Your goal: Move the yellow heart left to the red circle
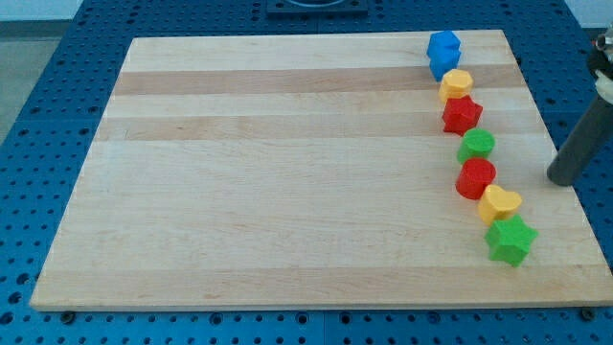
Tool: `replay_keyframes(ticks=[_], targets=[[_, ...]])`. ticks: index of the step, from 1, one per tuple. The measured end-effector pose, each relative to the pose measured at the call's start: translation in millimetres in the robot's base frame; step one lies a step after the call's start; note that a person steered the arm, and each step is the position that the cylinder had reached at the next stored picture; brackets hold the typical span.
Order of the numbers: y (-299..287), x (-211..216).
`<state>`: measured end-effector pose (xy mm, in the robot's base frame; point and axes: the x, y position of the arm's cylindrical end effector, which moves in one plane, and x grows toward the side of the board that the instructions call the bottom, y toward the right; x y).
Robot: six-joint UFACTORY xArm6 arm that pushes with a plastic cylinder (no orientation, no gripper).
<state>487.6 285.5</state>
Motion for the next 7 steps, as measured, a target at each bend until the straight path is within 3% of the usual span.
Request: replay_keyframes(ticks=[2,7], targets=[[-14.3,39.8],[-71.5,41.8]])
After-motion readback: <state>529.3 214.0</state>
